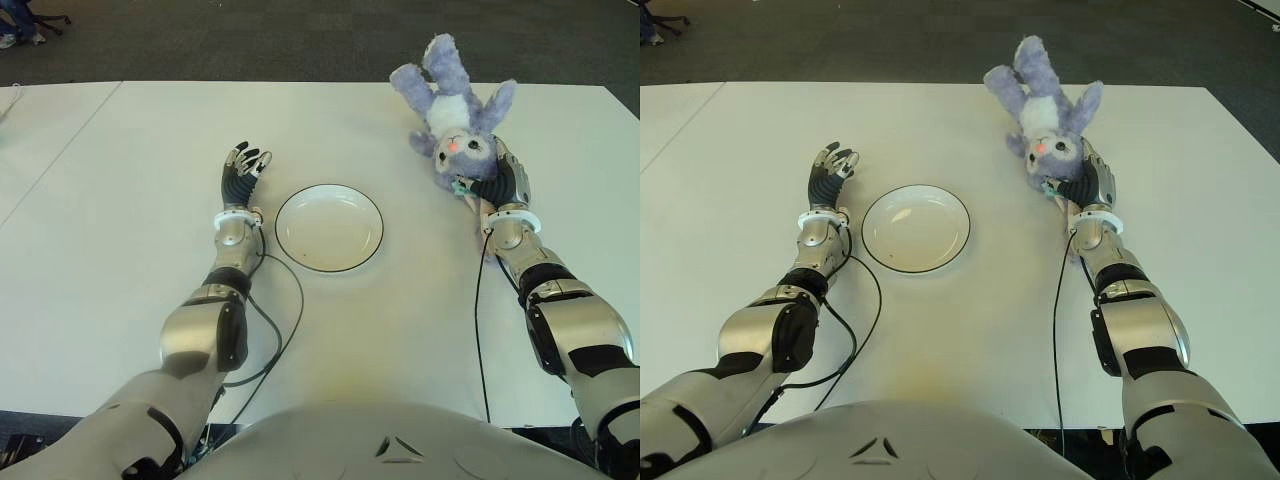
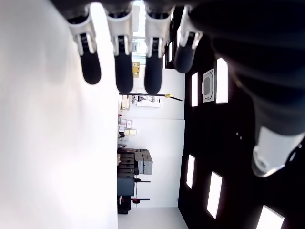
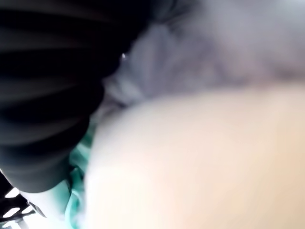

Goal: Put the doll into the plate.

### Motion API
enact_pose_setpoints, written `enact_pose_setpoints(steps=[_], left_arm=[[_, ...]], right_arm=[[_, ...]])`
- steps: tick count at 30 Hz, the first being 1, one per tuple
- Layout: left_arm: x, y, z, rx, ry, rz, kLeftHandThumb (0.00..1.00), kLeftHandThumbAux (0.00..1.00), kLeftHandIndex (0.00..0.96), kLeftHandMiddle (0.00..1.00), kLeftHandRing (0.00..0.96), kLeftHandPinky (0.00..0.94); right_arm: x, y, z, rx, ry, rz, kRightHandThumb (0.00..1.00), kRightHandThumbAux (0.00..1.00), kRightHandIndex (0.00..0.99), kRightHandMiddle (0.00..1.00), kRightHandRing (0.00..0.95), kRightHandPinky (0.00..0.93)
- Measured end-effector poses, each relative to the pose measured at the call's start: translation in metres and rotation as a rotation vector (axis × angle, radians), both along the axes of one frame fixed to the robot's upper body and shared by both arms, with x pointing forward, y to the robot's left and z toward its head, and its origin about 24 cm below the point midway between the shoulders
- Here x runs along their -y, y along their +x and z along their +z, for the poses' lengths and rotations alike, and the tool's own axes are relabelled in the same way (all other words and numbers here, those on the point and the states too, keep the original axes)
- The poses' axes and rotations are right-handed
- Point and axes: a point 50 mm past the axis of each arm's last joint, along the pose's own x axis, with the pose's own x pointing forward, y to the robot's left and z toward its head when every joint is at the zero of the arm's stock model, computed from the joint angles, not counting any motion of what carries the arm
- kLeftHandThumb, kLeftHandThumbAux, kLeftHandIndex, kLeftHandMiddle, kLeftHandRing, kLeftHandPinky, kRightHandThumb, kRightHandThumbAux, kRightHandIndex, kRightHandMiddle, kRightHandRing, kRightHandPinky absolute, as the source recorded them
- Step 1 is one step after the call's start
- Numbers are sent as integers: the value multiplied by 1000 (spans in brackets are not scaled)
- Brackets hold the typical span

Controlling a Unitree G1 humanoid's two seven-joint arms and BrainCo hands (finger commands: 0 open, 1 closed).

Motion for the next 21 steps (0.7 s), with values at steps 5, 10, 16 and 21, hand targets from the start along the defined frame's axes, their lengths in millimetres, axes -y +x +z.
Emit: enact_pose_setpoints(steps=[5,10,16,21], left_arm=[[0,0,0,0,0,0,0,607,165,255,260,251],[0,0,0,0,0,0,0,606,161,252,259,247],[0,0,0,0,0,0,0,605,161,250,253,237],[0,0,0,0,0,0,0,610,163,254,256,255]], right_arm=[[-8,-2,3,65,1,64,703,717,439,873,878,859],[-14,-3,6,112,-5,112,703,718,439,880,884,867],[-19,-3,9,147,-6,146,703,718,439,883,888,876],[-23,-4,13,184,-9,170,703,718,439,883,889,879]])
